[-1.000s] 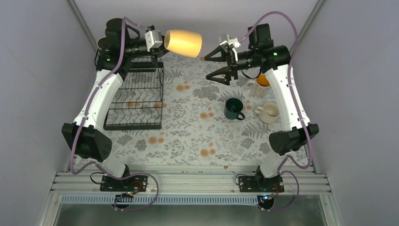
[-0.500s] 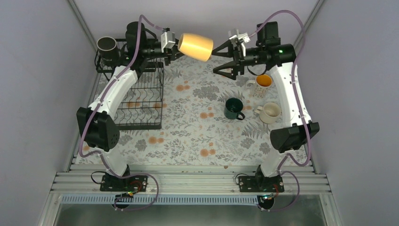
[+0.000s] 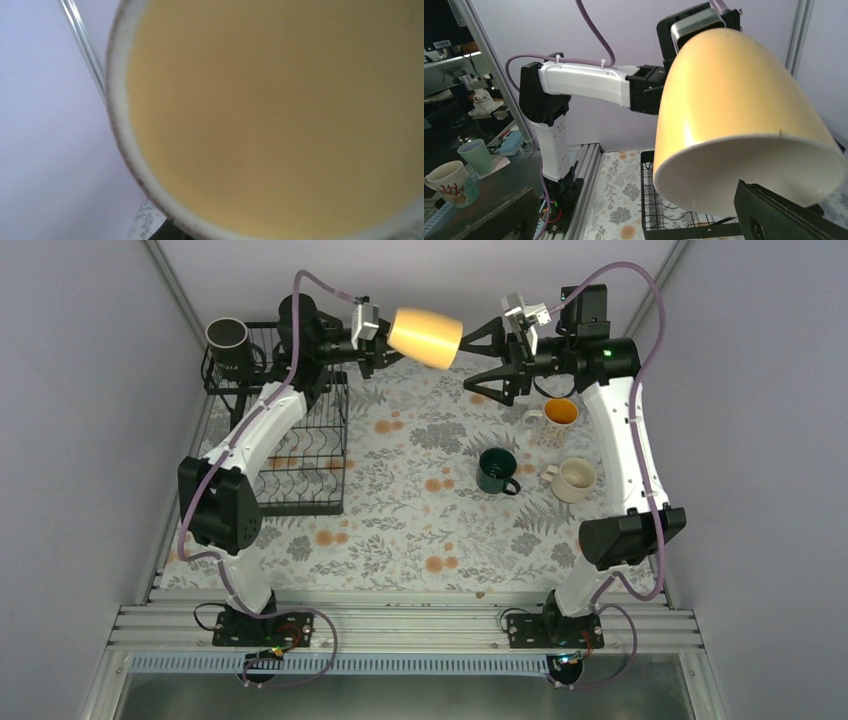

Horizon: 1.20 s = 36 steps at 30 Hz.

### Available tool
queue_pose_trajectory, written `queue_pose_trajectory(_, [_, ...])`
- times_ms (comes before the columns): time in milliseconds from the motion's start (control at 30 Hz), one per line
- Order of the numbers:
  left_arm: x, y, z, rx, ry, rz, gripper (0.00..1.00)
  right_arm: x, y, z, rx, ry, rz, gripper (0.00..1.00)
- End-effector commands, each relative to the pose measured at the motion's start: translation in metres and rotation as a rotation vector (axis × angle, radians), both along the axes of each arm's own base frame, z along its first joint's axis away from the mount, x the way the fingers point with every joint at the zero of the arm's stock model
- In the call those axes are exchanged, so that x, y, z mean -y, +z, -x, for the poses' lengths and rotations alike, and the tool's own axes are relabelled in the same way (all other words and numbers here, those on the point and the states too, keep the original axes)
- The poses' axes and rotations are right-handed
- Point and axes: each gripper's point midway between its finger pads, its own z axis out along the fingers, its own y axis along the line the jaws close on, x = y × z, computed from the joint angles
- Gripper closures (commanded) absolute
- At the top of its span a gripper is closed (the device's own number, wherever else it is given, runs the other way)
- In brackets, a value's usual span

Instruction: Unload the cups from the dish rack

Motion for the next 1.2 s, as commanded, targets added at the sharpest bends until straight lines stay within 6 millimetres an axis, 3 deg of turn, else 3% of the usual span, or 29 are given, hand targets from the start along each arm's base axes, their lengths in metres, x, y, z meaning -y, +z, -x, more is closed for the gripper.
queue_pose_trajectory(0, [0.005,0.019,0.021,0.027,-0.077,0.068,0.98,0.003,0.012,0.007,0.006,0.049,-0.044,0.00])
queue_pose_trajectory(233, [0.038,0.022,0.026,0.030,-0.096,0.062,0.98,0.001,0.007,-0.002,-0.042,0.086,-0.067,0.02])
queue_pose_trajectory(467, [0.068,0.015,0.021,0.048,-0.089,0.039,0.98,0.000,0.005,-0.008,-0.042,0.048,-0.044,0.22])
queue_pose_trajectory(600, [0.075,0.006,0.022,0.033,-0.104,0.024,0.98,0.001,0.007,-0.009,-0.044,0.031,-0.037,0.49])
queue_pose_trajectory(633, [0.076,0.005,0.021,0.028,-0.102,0.022,0.97,0.001,0.008,-0.009,-0.043,0.030,-0.037,0.62])
queue_pose_trajectory(667, [0.076,0.004,0.018,0.019,-0.090,0.020,0.97,0.002,0.008,-0.009,-0.045,0.024,-0.035,0.83])
queue_pose_trajectory(700, [0.075,0.004,0.018,0.018,-0.088,0.017,0.95,0.001,0.008,-0.011,-0.051,0.010,-0.027,0.95])
queue_pose_trajectory(733, [0.075,0.003,0.019,0.022,-0.090,0.012,0.93,0.002,0.009,-0.011,-0.052,0.003,-0.025,0.96])
queue_pose_trajectory(800, [0.074,0.001,0.020,0.029,-0.090,-0.002,0.80,0.003,0.010,-0.010,-0.043,-0.007,-0.020,0.97])
queue_pose_trajectory(833, [0.073,0.001,0.022,0.031,-0.093,-0.007,0.65,0.003,0.009,-0.010,-0.040,-0.011,-0.018,0.97])
queue_pose_trajectory(900, [0.070,-0.001,0.027,0.033,-0.093,-0.028,0.12,0.004,0.009,-0.011,-0.033,-0.028,-0.010,0.97])
queue_pose_trajectory(933, [0.069,-0.004,0.027,0.036,-0.087,-0.041,0.01,0.004,0.007,-0.014,-0.032,-0.047,0.001,0.97])
queue_pose_trajectory(1033, [0.049,-0.004,0.026,0.094,-0.025,-0.089,0.00,0.005,-0.004,-0.029,-0.014,-0.140,0.060,0.97])
queue_pose_trajectory(1167, [-0.002,0.016,0.012,0.153,0.120,-0.144,0.00,0.010,-0.053,-0.075,0.027,-0.360,0.294,0.97])
